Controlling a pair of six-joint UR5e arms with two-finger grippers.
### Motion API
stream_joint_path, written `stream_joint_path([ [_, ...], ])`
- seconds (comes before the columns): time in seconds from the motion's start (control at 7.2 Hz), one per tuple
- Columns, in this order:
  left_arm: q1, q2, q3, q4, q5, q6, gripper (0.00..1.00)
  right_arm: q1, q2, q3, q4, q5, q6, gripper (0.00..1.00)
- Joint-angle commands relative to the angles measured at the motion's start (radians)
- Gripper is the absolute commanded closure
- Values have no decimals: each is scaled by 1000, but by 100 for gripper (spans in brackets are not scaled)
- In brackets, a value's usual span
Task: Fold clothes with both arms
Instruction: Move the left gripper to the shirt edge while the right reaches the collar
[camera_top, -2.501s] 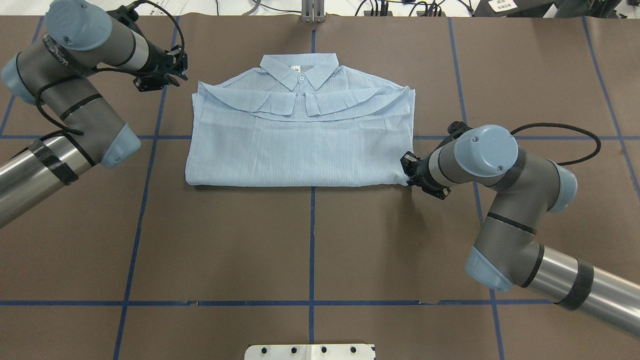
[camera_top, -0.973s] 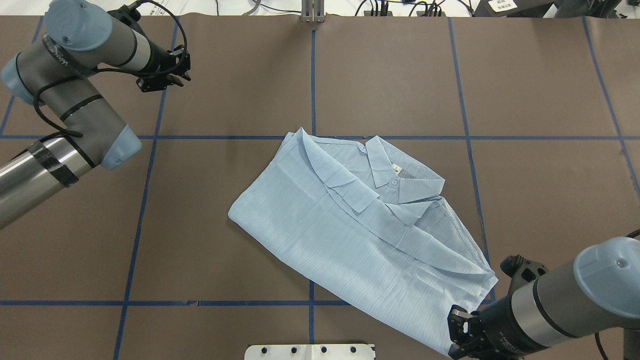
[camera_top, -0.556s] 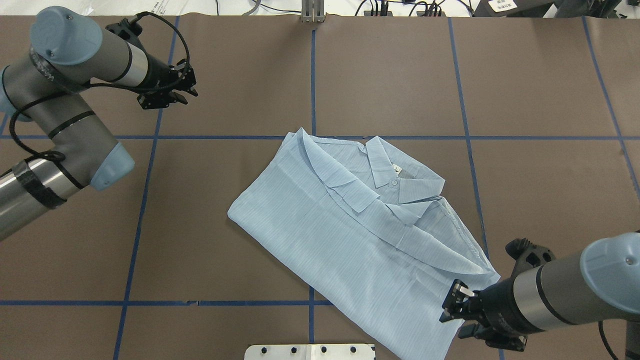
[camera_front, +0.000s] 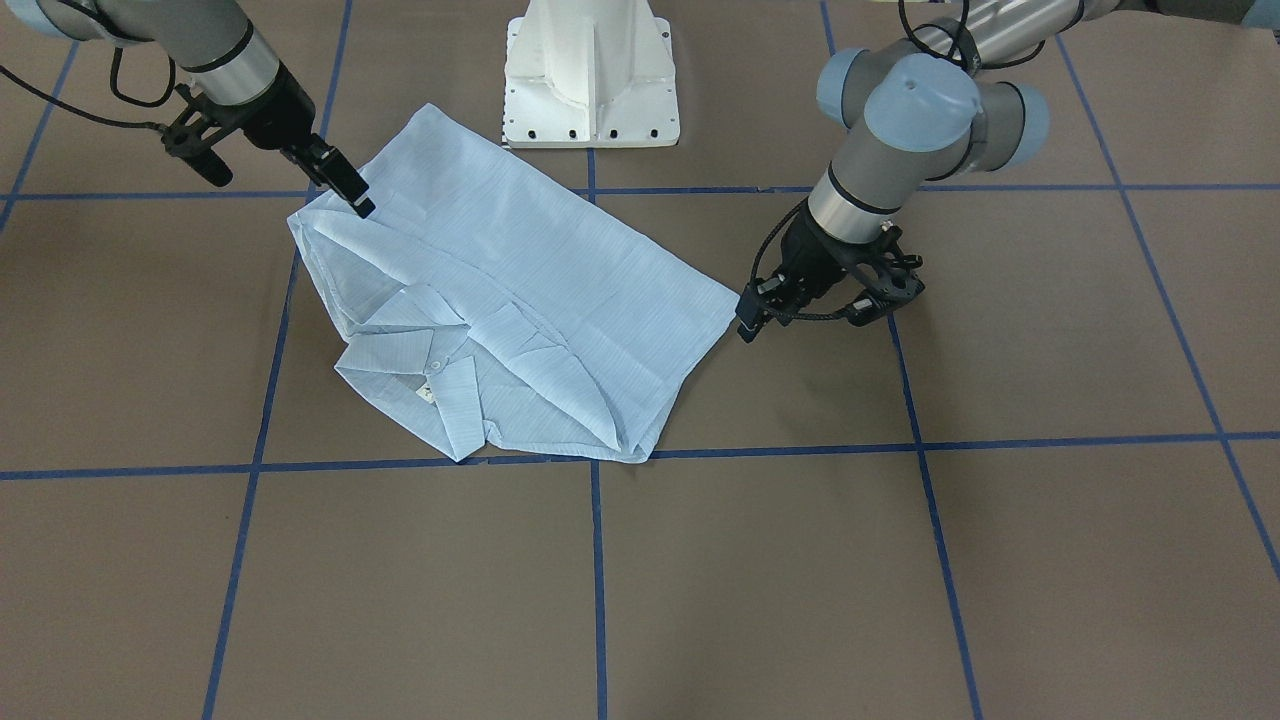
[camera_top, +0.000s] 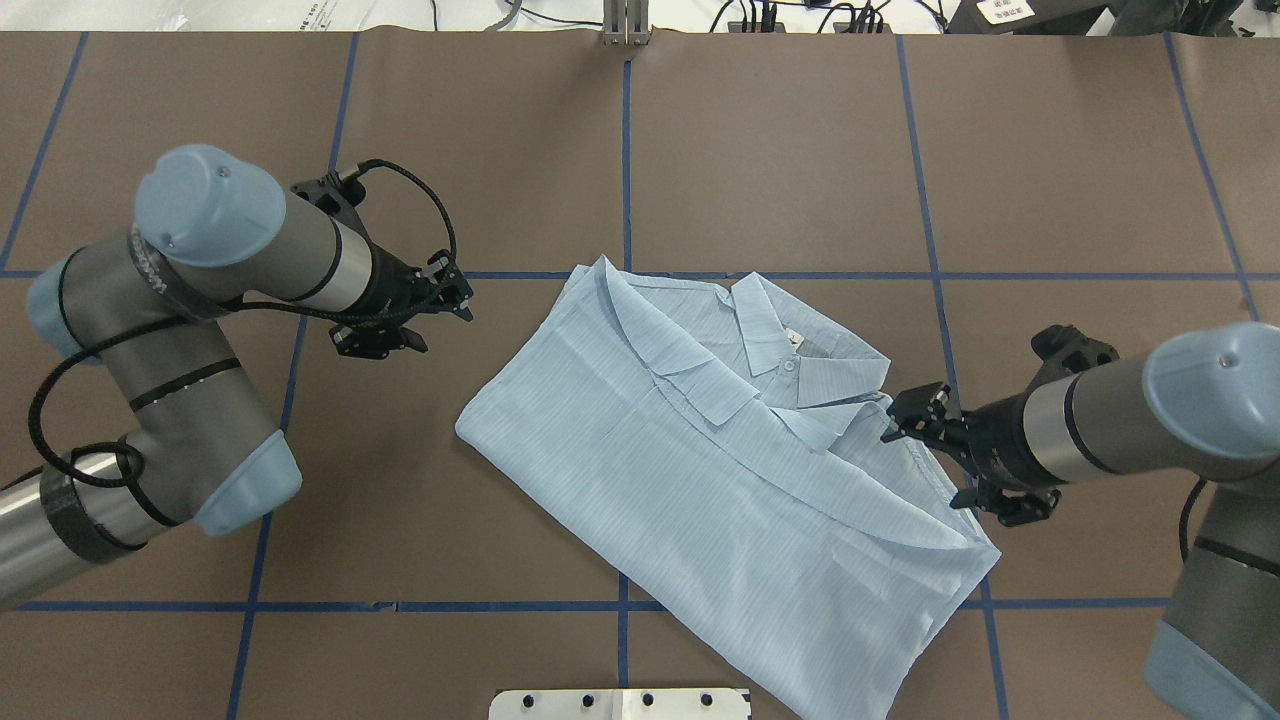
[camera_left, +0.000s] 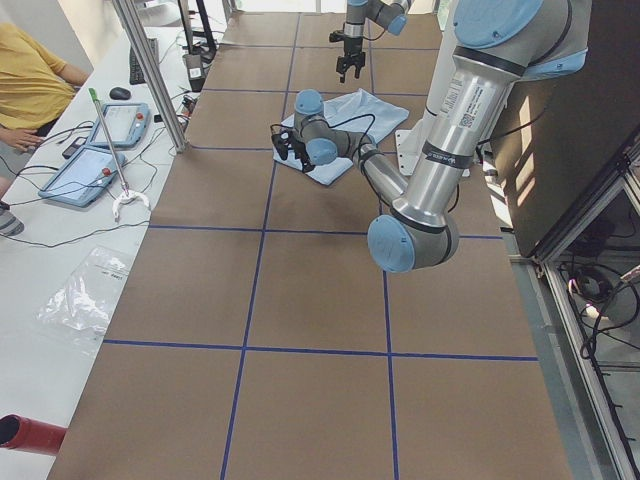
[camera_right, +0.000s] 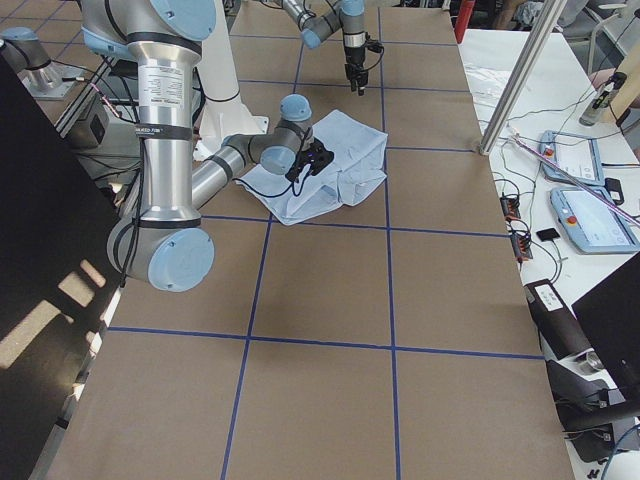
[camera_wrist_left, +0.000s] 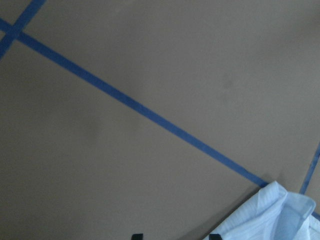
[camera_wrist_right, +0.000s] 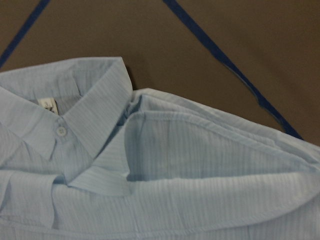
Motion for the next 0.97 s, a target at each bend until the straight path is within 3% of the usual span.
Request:
stream_joint_path([
  [0.0, 105, 18, -8, 9, 74, -109, 39, 92, 101, -113, 1, -1, -116, 0],
  [0.83, 185, 10, 32, 6, 74, -151, 39, 128, 111, -136, 13, 2, -191, 0],
])
